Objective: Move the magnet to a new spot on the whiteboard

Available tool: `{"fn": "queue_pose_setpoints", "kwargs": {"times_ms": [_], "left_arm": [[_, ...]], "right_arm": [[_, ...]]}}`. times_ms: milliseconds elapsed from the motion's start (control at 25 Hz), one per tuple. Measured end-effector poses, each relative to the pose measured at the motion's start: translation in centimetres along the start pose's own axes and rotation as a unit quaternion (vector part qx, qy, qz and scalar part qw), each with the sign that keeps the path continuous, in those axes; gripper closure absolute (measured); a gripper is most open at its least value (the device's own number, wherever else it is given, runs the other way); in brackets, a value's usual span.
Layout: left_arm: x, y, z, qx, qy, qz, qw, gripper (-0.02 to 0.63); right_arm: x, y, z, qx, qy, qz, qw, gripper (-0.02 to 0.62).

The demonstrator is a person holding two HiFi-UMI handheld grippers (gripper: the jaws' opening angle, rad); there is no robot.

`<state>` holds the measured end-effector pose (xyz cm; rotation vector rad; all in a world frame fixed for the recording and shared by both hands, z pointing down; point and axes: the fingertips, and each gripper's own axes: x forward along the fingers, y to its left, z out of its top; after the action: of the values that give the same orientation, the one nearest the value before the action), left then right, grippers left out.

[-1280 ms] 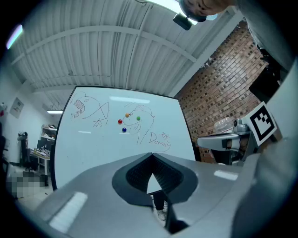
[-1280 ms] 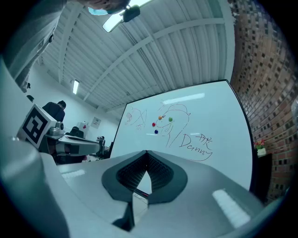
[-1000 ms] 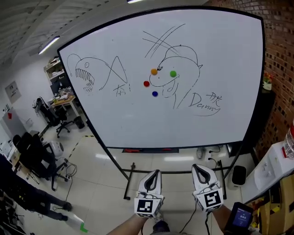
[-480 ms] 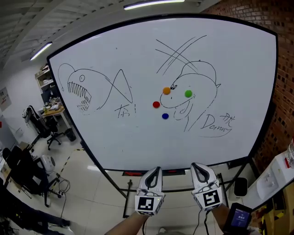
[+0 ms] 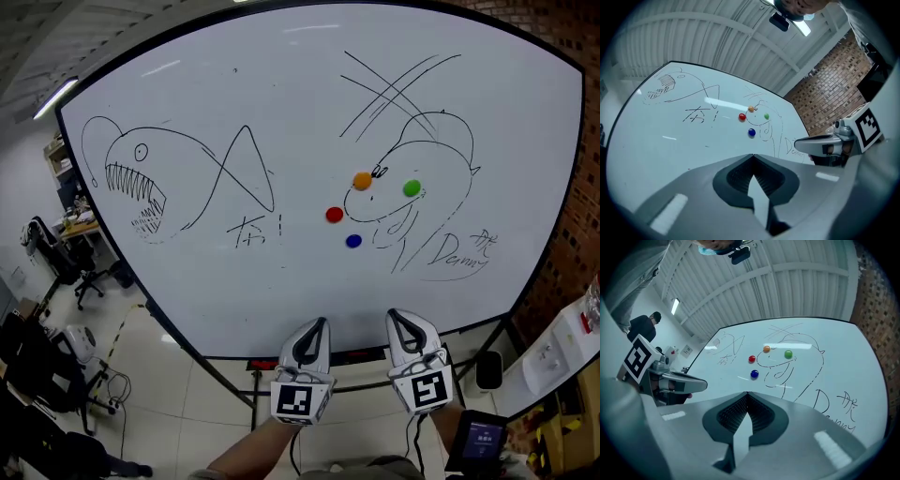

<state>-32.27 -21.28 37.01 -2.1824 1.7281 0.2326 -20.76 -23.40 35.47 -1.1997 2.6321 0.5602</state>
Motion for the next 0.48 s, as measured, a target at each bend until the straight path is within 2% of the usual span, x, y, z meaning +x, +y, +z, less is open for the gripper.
{"fn": "queue_pose_setpoints", "kwargs": {"times_ms": [320,480], "left_arm": [[2.7,1.0,0.5,0.005,-0.005,0.009,0.9999,0.606],[3.6,1.3,0.7,0.018,-0.007,0.014,0.9997,0.606]], "right_arm": [[3.1,-0.4,0.2,-0.026,-0.025,0.016,0.999,0.588],[5.0,-0.8,0.5,-0.055,-0.032,0.020,0.998,0.542]]}}
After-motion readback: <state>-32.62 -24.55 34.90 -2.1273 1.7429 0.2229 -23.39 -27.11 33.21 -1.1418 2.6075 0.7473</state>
